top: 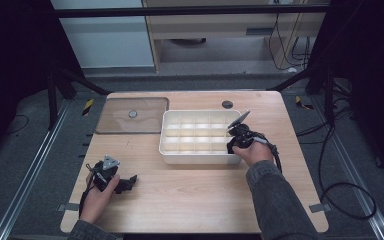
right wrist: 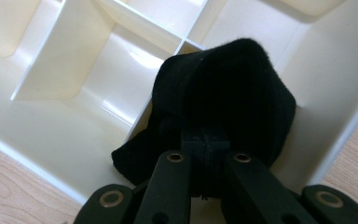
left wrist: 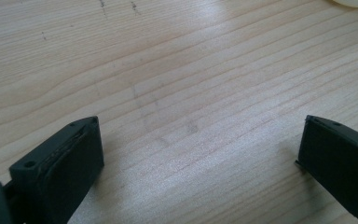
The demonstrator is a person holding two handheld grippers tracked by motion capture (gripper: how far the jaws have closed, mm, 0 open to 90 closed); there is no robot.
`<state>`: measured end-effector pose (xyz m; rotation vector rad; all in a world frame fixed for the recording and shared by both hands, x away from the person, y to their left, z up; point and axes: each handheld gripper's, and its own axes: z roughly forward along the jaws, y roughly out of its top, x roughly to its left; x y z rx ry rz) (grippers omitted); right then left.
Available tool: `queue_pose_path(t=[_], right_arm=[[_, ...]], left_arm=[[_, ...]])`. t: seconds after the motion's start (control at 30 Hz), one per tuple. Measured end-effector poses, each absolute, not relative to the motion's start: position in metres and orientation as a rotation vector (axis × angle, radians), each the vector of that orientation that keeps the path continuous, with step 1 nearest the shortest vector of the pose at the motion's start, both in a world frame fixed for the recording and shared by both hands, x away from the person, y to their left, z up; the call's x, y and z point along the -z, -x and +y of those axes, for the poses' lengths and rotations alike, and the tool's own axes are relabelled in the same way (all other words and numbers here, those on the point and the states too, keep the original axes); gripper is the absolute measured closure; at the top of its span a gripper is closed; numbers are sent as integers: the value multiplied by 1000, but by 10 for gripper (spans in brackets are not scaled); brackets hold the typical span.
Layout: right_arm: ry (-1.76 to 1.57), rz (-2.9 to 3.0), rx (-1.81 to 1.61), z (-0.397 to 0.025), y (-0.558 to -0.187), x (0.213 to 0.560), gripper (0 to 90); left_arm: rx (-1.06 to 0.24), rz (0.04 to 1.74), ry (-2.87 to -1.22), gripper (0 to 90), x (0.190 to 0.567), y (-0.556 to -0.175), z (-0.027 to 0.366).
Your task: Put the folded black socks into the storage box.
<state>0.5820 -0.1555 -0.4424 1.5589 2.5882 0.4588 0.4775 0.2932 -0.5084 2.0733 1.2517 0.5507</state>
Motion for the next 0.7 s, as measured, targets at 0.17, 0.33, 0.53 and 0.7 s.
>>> queue_pose_path(t=[0.17,0.33,0.53,0.7], right_arm=[[-1558,2586,-463,-156,-581,441,900],[-1539,2583,-460,-156,-580,439,900],[-1523,2586,-471,-157,-578,437,900],[-1513,2589,-474,-158,-577,435,900]], left_arm=[[-550,1249,-2078,0,508,-478,293],[-550,1250,-2078,0,508,-478,293],[-550,1249,-2079,0,508,-478,294],[-550,1248,-2079,0,508,-478,294]])
